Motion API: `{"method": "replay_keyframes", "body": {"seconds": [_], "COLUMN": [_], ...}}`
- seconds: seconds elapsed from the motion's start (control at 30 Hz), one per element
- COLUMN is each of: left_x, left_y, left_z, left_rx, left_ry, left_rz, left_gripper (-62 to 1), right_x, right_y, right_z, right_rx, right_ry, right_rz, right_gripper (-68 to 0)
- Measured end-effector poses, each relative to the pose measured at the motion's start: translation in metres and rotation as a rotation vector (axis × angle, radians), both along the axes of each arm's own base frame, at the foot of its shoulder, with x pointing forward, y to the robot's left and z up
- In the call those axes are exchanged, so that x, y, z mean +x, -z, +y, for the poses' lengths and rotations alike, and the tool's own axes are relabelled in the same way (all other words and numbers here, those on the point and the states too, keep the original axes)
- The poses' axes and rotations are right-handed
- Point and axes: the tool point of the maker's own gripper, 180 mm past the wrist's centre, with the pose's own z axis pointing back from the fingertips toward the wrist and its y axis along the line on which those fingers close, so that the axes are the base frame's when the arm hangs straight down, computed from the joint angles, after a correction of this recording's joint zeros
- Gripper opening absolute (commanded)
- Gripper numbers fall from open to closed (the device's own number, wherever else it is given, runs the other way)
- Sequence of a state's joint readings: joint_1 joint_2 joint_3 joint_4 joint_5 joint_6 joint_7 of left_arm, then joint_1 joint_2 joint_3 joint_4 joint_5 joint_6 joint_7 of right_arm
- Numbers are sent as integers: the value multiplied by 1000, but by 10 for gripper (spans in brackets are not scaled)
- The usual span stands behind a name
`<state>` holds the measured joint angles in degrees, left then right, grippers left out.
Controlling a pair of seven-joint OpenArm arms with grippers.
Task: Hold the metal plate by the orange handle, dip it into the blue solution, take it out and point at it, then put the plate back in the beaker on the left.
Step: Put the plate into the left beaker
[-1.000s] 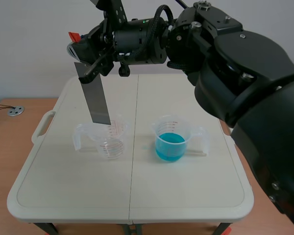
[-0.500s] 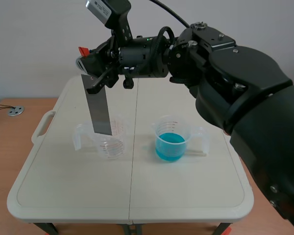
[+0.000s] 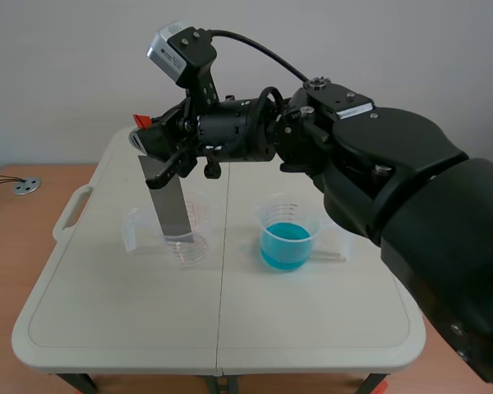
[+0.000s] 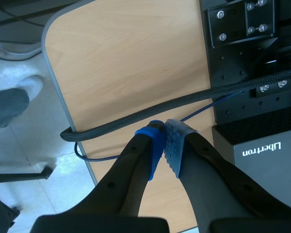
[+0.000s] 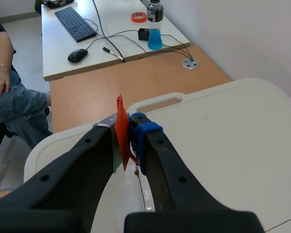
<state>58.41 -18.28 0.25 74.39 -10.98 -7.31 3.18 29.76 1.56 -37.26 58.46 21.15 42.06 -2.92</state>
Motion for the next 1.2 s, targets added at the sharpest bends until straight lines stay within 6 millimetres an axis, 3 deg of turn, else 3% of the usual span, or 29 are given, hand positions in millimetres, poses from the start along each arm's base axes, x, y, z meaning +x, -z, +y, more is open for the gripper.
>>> {"method": "replay_keyframes", "body": {"seconds": [0.17,0.37,0.77,0.93,1.07,1.2], "left_x": [0,0,9,28,32,34], "left_y": [0,0,-1,0,-1,-1], "left_z": [1,2,9,10,15,18], "left_rx": [2,5,18,24,33,39], "left_ry": [2,3,30,29,49,60], "left_rz": [0,-1,-19,-61,-68,-70], "left_gripper": [-582,-582,-582,-582,-582,-577], "right_x": [-4,-21,-21,-12,-4,9], "right_y": [7,34,35,38,31,27], "right_z": [0,-1,-4,-11,-16,-22], "right_rx": [-5,-45,-47,-102,-107,-105], "right_ry": [-2,-9,-7,8,16,74], "right_rz": [-4,25,16,-21,-45,-59], "right_gripper": [-660,-660,-656,-472,-337,-284]}}
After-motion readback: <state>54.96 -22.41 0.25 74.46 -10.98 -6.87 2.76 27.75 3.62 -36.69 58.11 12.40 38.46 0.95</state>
